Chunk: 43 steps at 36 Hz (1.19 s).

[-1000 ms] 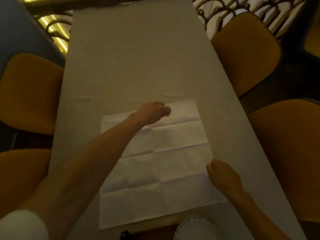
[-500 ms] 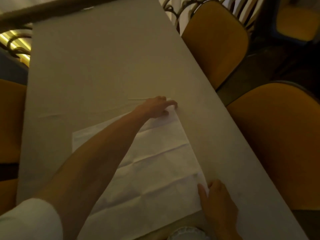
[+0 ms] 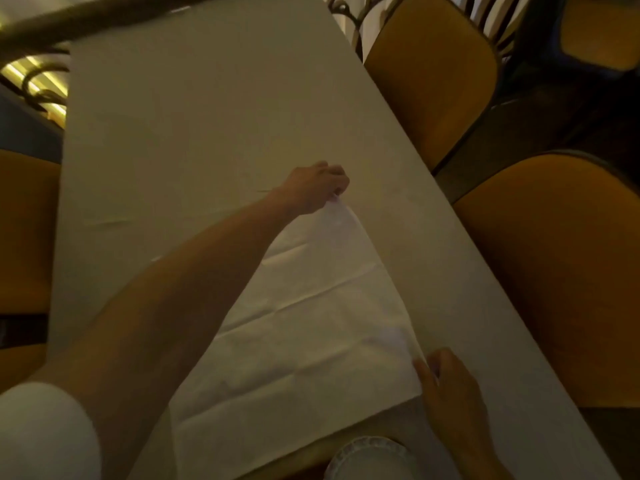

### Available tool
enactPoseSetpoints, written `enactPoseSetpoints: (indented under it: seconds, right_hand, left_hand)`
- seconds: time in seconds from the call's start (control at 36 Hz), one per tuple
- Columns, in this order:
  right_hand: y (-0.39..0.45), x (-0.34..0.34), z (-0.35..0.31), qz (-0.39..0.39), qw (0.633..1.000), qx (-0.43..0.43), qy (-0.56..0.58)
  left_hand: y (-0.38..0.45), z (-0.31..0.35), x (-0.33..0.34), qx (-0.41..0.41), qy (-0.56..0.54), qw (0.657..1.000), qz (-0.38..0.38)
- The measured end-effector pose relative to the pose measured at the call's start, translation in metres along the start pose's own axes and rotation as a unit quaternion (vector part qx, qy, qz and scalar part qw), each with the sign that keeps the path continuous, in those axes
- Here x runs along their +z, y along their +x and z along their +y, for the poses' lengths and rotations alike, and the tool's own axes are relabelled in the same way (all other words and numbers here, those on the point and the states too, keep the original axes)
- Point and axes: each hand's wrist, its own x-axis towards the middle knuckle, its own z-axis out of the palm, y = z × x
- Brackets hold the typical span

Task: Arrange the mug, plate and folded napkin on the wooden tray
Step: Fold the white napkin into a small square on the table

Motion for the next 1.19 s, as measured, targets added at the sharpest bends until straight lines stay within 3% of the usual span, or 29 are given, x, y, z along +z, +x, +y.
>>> enactPoseSetpoints:
  seconds: [0.11, 0.22, 0.5, 0.83, 1.08, 1.19]
  right_hand:
    - [0.013, -0.026, -0.010, 0.015, 1.000, -0.011, 0.023]
    - [0.015, -0.049, -0.028, 0.043, 0.996, -0.056, 0.060]
    - [-0.033, -0.069, -0.068, -0.028, 0.978, -0.186, 0.093]
    - [-0.103, -0.010, -0.110, -0.144, 0.923, -0.351, 0.068]
    - [-0.131, 0.050, -0.135, -0.290, 0.863, -0.413, -0.015]
    - [-0.137, 0.074, -0.143, -0.306, 0.854, -0.417, -0.056]
  left_hand:
    - [-0.005, -0.004, -0.026, -0.053, -0.037, 0.998, 0.018]
    - [-0.016, -0.009, -0.046, -0.054, -0.067, 0.995, 0.057]
    - [-0.083, -0.033, -0.077, -0.089, -0.071, 0.986, 0.121]
    - [-0.217, -0.066, -0.078, -0.181, -0.071, 0.970, 0.147]
    - [-0.291, -0.086, -0.046, -0.272, -0.047, 0.952, 0.136]
    - [-0.315, -0.090, -0.024, -0.296, -0.052, 0.948, 0.108]
